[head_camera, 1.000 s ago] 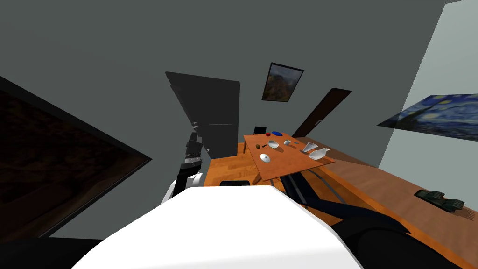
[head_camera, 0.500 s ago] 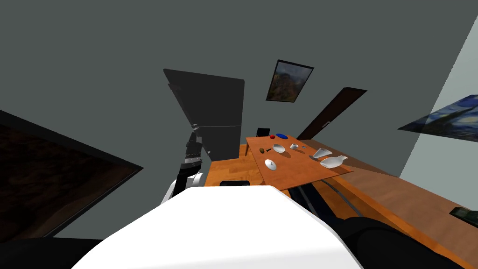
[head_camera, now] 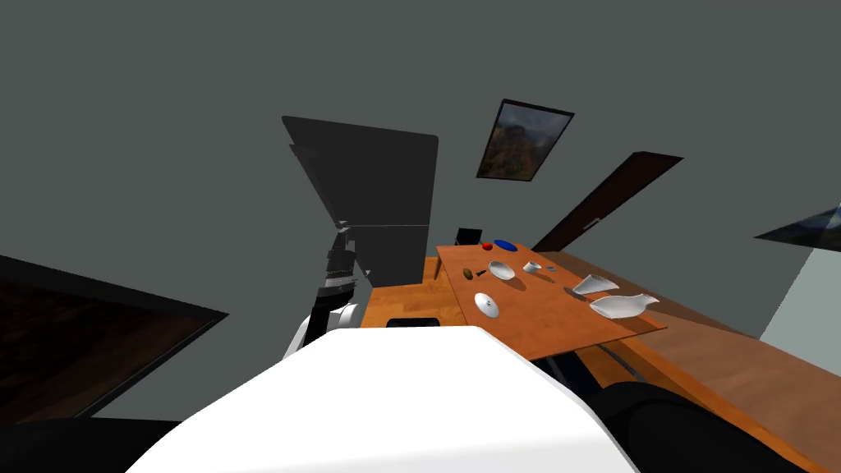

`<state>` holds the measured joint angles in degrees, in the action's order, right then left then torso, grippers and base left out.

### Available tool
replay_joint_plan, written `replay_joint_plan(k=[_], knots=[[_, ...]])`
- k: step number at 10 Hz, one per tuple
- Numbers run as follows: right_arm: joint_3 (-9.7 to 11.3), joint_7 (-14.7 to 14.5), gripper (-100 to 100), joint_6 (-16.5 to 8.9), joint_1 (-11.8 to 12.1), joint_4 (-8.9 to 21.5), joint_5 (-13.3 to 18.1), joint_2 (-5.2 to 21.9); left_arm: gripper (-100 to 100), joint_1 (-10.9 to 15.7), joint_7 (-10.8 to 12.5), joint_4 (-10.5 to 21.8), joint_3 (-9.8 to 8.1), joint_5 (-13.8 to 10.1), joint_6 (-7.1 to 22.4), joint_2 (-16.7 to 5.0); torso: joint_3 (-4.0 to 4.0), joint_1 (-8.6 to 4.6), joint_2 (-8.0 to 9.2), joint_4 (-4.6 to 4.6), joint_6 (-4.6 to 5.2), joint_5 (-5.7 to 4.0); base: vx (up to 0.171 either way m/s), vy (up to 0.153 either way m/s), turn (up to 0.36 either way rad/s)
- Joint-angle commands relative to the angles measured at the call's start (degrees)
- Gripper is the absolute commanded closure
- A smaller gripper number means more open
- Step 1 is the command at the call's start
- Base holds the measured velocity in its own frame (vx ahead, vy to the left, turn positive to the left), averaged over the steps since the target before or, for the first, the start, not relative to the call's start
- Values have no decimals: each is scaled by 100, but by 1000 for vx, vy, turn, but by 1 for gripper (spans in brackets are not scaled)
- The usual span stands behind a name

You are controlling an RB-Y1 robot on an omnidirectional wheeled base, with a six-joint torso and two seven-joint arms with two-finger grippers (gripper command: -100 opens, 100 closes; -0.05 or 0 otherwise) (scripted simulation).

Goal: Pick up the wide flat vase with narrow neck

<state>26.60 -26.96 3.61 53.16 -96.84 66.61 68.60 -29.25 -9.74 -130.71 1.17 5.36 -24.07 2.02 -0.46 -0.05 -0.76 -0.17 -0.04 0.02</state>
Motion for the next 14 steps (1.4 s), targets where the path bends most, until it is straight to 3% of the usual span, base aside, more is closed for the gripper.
replay_joint_plan(k=[1,9,13,14], knots=[[77,-80,-100,-32,88,60,186,242,0,0,0,0,0,0,0,0,0,0,0,0,0,0,163,-30,104],[465,-407,-100,-83,185,327,838,1060,0,0,0,0,0,0,0,0,4,-6,6,2,-1,-2,191,-32,101],[530,-482,-100,-86,109,359,967,1175,0,0,0,0,0,0,0,0,-12,-13,-20,-4,-2,-5,202,-49,99],[534,-484,0,-98,101,356,974,1184,0,0,0,0,0,0,0,0,8,1,18,2,4,-2,20,-7,-1]])
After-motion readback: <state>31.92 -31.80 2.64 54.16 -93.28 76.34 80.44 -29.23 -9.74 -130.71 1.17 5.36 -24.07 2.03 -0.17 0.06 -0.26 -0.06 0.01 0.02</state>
